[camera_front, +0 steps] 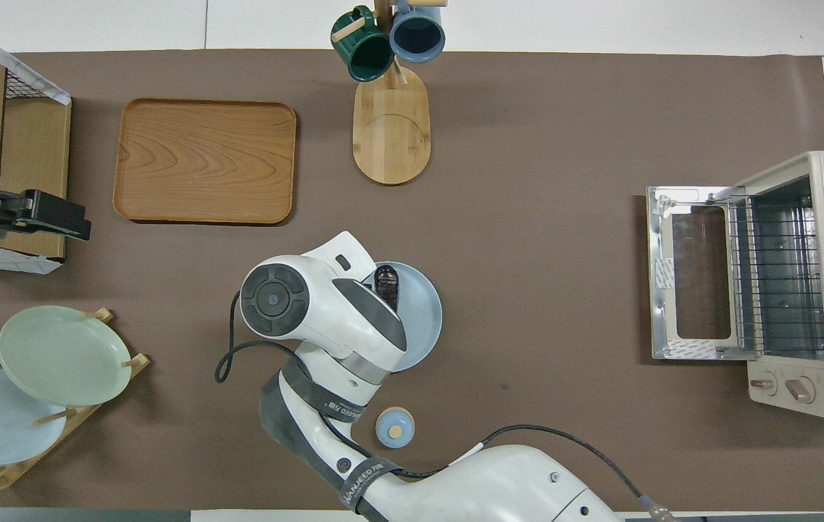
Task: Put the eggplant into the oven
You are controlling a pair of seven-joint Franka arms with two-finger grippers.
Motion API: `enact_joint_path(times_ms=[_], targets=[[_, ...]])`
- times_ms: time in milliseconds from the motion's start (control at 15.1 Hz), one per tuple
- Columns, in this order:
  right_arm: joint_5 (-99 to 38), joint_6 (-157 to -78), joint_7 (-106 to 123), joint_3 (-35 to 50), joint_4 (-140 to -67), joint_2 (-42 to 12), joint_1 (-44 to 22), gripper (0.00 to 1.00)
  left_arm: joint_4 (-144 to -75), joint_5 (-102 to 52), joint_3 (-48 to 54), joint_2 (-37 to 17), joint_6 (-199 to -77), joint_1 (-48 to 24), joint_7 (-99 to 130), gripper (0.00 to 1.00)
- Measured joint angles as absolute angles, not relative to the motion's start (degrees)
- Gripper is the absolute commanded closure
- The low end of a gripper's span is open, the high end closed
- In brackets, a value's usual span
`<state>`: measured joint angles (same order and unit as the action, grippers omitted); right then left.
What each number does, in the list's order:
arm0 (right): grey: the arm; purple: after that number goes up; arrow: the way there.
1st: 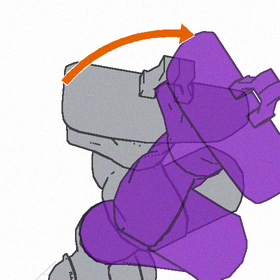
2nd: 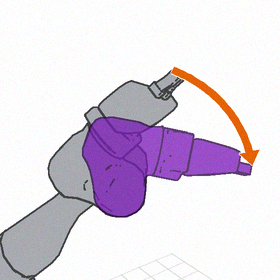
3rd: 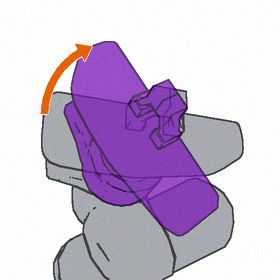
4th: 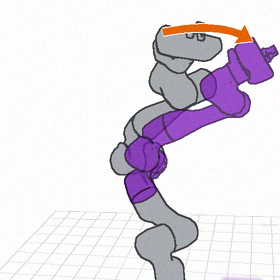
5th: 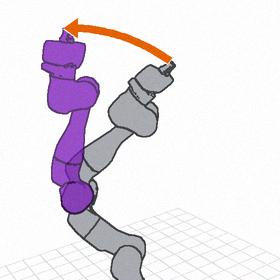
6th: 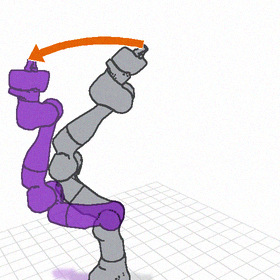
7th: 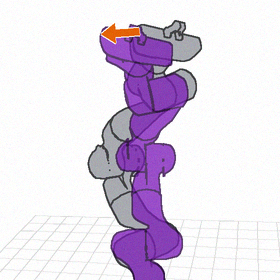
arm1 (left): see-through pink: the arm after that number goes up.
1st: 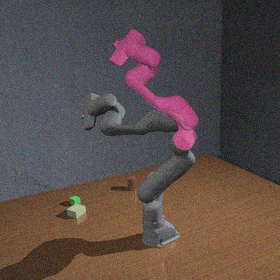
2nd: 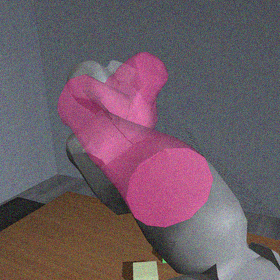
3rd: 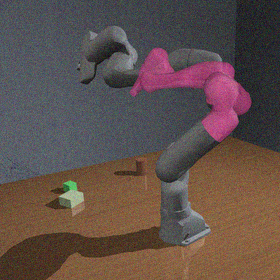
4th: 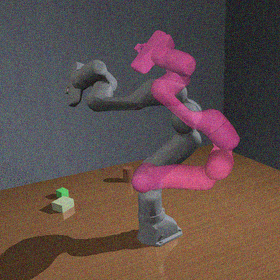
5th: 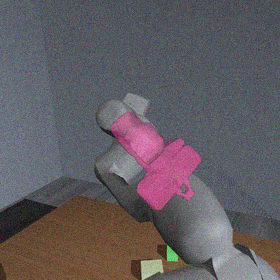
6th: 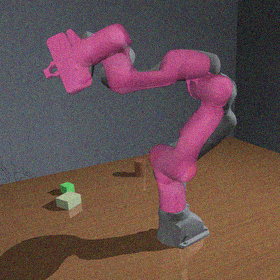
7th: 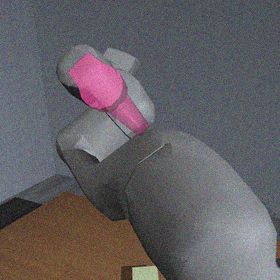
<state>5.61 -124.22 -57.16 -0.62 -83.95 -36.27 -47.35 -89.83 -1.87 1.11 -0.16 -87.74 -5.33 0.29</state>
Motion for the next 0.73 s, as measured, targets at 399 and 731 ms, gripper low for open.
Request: enact_joint_path(times_ms=[399, 731], targets=[[5.60, -127.10, -57.17, -0.56, -89.87, -34.25, -47.36, 1.00, -89.74, -1.28, 1.48, -2.08, -87.67, -5.25, 0.21, 0.00], [6.12, -124.58, -57.13, -0.62, -89.81, -33.00, -47.36, 1.00, -89.69, -0.70, 2.03, -2.11, -87.51, -5.25, 0.00, 0.00]])
